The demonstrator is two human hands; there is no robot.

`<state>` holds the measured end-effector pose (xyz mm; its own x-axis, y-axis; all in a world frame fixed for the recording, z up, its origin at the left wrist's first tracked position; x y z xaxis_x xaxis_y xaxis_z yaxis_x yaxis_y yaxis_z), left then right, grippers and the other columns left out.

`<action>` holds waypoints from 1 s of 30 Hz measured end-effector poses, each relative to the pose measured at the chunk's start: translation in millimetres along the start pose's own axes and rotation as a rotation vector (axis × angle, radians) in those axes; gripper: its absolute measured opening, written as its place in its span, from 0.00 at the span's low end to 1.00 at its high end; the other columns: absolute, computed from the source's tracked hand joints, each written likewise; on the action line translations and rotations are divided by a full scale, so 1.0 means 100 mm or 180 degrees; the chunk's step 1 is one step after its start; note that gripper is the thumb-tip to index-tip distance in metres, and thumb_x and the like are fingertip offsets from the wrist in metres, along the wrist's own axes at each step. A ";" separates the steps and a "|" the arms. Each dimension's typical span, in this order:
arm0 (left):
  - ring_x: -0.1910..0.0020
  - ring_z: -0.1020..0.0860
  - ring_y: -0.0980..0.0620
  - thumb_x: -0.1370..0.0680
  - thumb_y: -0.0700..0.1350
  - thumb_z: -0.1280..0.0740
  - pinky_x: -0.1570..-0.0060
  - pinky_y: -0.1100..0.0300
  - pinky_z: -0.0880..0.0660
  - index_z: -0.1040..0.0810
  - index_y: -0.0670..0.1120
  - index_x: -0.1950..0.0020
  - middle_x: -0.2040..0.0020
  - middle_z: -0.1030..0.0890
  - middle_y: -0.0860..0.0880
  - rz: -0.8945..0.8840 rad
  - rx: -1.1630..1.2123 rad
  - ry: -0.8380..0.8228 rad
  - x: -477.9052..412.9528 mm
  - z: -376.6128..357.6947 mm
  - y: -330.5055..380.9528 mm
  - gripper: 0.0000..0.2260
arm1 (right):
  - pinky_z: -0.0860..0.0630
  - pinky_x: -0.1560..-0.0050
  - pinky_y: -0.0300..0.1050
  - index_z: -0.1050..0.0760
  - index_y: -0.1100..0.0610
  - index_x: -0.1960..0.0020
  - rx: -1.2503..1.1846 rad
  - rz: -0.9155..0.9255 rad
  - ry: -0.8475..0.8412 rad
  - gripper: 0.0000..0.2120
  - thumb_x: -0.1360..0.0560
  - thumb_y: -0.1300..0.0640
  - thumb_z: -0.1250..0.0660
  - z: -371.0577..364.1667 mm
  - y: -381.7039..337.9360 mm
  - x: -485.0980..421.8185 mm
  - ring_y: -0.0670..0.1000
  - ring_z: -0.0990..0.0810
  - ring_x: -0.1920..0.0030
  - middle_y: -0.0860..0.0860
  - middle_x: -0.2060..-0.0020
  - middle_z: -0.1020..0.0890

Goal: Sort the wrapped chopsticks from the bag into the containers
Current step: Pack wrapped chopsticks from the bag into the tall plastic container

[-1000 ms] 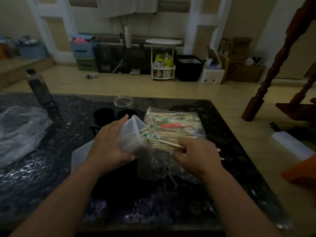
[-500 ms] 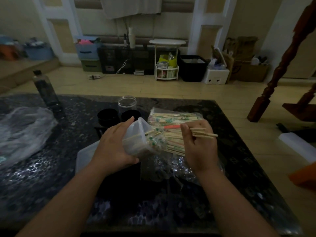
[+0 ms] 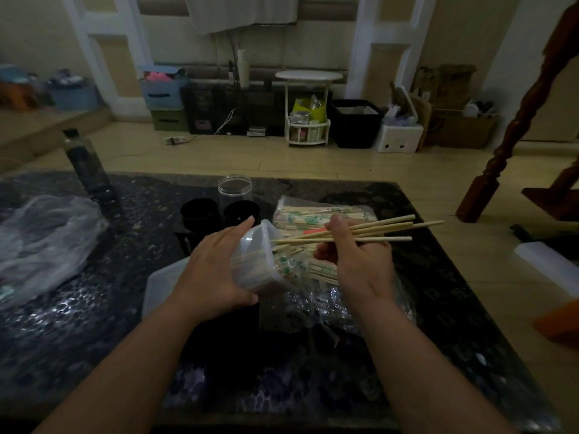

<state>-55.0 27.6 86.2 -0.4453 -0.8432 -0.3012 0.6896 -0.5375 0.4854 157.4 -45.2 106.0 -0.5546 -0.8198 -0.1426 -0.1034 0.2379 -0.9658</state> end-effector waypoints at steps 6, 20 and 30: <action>0.31 0.40 0.55 0.42 0.49 0.17 0.39 0.59 0.41 0.50 0.68 0.28 0.33 0.39 0.61 -0.0001 -0.0011 -0.0080 0.01 -0.02 0.01 0.55 | 0.17 0.57 0.49 0.19 0.57 0.58 0.0236 -0.0150 -0.0290 0.10 0.22 0.52 0.32 -0.06 0.05 -0.03 0.53 0.15 0.63 0.55 0.65 0.15; 0.33 0.38 0.56 0.42 0.48 0.18 0.39 0.61 0.41 0.50 0.68 0.28 0.35 0.39 0.61 -0.0048 -0.0017 -0.0081 0.02 -0.02 0.05 0.55 | 0.19 0.58 0.41 0.19 0.55 0.51 0.0564 -0.0638 -0.1178 0.05 0.26 0.62 0.28 -0.27 0.29 0.01 0.47 0.18 0.59 0.50 0.57 0.16; 0.31 0.36 0.52 0.44 0.58 0.22 0.37 0.58 0.40 0.49 0.66 0.26 0.29 0.34 0.56 -0.0021 0.0028 -0.0042 0.00 -0.04 0.04 0.53 | 0.30 0.53 0.25 0.17 0.53 0.44 0.2011 0.0025 -0.1459 0.12 0.21 0.63 0.36 -0.31 0.26 0.00 0.42 0.23 0.48 0.43 0.51 0.19</action>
<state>-50.1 24.9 85.2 -0.4574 -0.8394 -0.2936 0.6816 -0.5430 0.4906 129.3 -23.1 87.3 -0.1425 -0.9855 -0.0923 0.4653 0.0156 -0.8850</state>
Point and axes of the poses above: each hand's wrist, its own x-axis away from the middle knuckle, its own z-axis out of the back of the hand, y = z × x, the point moved 6 cm from there along -x, towards the middle knuckle
